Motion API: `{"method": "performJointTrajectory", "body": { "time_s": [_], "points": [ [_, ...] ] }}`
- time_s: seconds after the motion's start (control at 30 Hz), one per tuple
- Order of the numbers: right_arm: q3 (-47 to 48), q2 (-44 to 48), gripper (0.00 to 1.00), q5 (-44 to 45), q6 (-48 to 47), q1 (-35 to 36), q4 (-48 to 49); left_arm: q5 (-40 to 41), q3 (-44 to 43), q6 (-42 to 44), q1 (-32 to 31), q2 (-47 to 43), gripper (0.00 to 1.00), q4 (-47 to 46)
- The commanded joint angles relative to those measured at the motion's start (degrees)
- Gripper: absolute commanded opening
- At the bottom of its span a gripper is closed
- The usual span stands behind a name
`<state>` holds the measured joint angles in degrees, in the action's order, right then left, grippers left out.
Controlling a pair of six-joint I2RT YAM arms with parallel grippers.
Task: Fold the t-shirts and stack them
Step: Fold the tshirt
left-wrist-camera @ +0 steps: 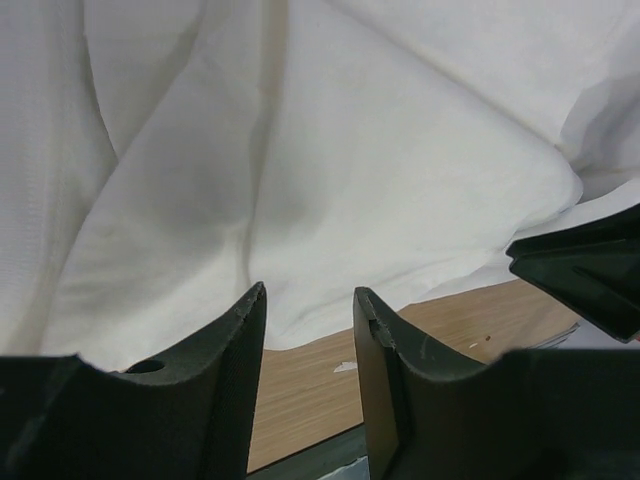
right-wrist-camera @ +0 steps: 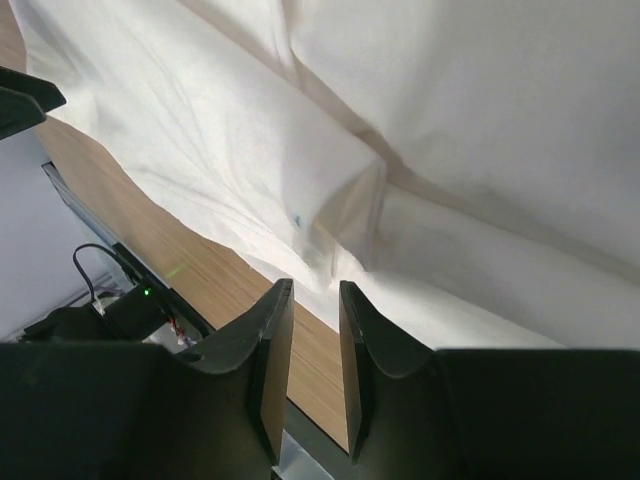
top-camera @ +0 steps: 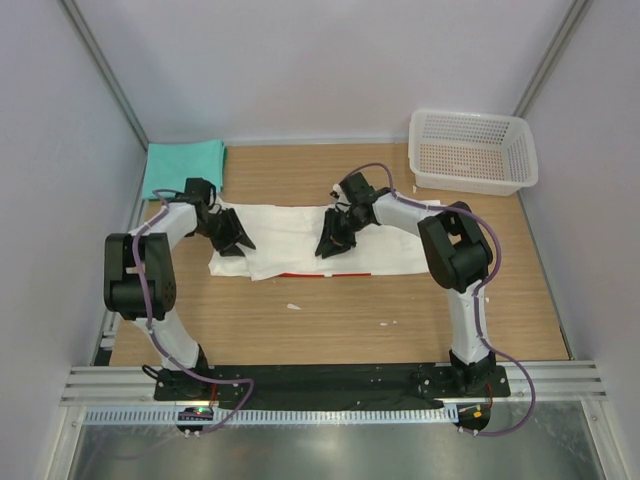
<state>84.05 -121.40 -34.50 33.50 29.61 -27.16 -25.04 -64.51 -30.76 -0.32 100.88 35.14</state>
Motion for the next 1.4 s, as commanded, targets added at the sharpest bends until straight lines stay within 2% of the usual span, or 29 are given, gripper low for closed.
{"method": "performJointTrajectory", "body": {
  "time_s": [0.0,0.27,0.6,1.07,1.2,1.37],
  "points": [
    [4.4,2.5,0.31,2.8,-1.9,-0.3,-0.8,-1.3,-4.2,1.0,2.3,1.6,0.41,-2.8],
    [8.1,-0.1,0.33,4.4,-1.8,-0.8,-0.9,-1.4,-8.4,1.8,3.8,6.0,0.42,-3.9],
    [10.6,-2.3,0.31,4.2,-1.9,-1.2,-1.1,-5.8,-10.5,0.3,3.9,11.4,0.36,-8.8],
    [12.5,-4.2,0.3,3.3,-1.8,-1.3,-1.4,-8.8,-8.8,-3.2,3.9,10.0,0.29,-11.9],
    [12.5,-4.1,0.3,3.5,-1.7,-1.4,-1.5,-9.6,-9.1,-4.0,3.9,10.3,0.23,-12.0],
    [12.2,-4.0,0.29,3.7,-1.7,-1.5,-1.8,-9.6,-8.7,-4.7,3.9,9.4,0.25,-12.0]
  ]
}}
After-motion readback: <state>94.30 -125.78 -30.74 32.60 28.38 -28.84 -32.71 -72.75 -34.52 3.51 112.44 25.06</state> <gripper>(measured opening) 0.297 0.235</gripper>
